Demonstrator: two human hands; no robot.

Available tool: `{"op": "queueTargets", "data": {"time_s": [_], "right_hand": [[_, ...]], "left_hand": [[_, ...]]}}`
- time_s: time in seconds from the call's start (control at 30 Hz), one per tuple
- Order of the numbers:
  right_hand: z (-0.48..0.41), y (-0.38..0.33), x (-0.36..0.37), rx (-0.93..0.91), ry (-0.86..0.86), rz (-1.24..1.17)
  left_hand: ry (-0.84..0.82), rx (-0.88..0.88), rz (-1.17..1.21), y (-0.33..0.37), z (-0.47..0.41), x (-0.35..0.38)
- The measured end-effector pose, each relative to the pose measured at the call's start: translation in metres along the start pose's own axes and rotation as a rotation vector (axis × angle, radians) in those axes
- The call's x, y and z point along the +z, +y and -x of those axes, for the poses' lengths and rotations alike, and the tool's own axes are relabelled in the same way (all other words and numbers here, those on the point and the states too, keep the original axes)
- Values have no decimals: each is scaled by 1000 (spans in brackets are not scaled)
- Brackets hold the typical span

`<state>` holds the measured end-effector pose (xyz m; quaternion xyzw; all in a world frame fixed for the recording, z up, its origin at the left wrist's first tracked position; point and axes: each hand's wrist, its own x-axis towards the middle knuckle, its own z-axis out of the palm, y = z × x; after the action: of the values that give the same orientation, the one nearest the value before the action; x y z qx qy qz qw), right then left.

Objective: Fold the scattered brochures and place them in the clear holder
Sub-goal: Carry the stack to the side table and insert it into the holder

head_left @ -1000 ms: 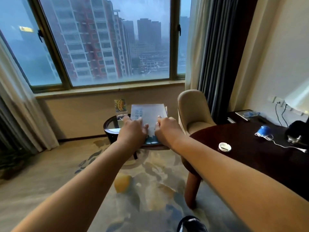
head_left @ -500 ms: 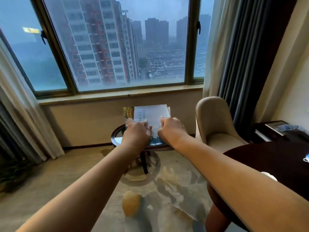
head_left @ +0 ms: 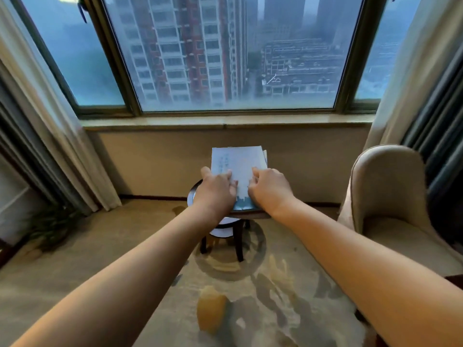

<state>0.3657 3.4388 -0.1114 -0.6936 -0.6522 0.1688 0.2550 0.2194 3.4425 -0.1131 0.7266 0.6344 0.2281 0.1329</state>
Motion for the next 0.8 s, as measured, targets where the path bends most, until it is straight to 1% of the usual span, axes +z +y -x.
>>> {"op": "queueTargets", "data": {"time_s": [0.1,0.2,0.3,0.43,0.5,0.6,0.8], "right_hand": [[-59,3,30,28,11,-13],[-117,-1,58,49,-31,-46],[-175,-8,80,76,-57,-56],[-245,-15,104,80,-24,-50],[-278,-13,114,86,-12,-50],[-325,-1,133,106,-23,-22],[-426,44,186,134,-160,48]], "left_hand": [[7,51,-56,-24,-57,16],[7,75,-110,-53,-118,26],[-25,47,-140,-74,-178,32],[-46,22,-159,-100,-246,48],[-39,37,-153,-111,-276,57],[-68,83,-175,-125,-318,78],[-163,-9,-172,-160,-407,149]]}}
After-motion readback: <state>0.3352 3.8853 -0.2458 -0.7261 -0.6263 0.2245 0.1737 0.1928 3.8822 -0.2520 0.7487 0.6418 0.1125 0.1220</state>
